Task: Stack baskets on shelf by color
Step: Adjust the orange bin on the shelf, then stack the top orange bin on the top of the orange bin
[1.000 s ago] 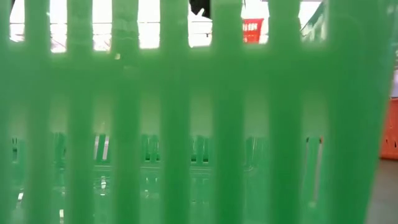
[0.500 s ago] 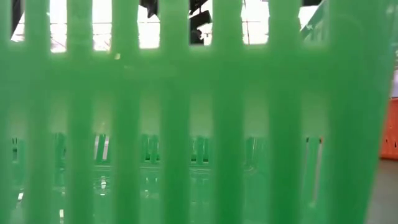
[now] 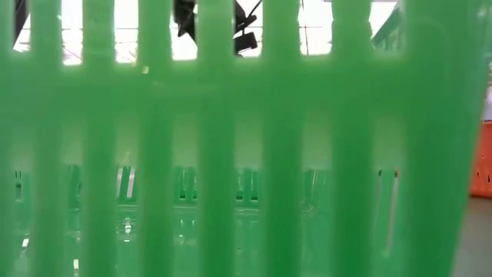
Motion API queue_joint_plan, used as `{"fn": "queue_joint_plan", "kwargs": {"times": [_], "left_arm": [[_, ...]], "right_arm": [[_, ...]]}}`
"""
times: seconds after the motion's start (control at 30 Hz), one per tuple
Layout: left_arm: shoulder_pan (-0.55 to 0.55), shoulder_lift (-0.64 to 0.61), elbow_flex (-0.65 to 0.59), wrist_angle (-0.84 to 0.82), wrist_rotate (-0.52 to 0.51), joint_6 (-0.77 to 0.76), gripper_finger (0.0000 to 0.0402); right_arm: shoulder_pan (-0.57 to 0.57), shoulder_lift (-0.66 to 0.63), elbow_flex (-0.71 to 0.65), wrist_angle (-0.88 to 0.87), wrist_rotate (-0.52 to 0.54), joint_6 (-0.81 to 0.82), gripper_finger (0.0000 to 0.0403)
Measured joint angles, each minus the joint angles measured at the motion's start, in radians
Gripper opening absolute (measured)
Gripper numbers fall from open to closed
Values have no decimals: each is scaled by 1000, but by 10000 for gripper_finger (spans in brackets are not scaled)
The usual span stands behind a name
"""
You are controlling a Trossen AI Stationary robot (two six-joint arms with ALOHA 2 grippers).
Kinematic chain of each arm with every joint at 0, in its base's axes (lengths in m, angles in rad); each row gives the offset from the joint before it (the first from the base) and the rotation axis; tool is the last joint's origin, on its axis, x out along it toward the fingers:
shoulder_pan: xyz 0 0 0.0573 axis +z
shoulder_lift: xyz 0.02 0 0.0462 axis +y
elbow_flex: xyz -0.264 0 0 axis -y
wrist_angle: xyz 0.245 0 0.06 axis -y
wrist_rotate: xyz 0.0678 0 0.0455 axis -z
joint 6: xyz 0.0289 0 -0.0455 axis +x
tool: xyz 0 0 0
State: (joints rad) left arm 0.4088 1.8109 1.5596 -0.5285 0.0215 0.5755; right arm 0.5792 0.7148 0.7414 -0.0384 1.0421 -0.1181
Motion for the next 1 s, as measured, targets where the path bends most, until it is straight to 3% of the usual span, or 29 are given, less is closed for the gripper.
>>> {"fn": "queue_joint_plan", "kwargs": {"times": [0.27, 0.43, 0.63, 0.8, 1.0], "left_arm": [[-34, -73, -1, 25, -49, 18, 166], [-70, -143, -1, 60, -64, -46, 212], [-207, -153, -1, 176, 5, -73, 219], [-391, -6, 0, 415, 37, -109, 202], [-499, 246, 0, 974, -4, -505, 167]], "right_arm": [[26, 0, 0, 12, 0, -3, 155], [26, 0, 0, 11, 0, -9, 155], [26, 0, 0, 21, 1, -34, 155], [27, -1, 0, 28, 0, -60, 155], [54, -3, 0, 73, 0, -71, 155]]}}
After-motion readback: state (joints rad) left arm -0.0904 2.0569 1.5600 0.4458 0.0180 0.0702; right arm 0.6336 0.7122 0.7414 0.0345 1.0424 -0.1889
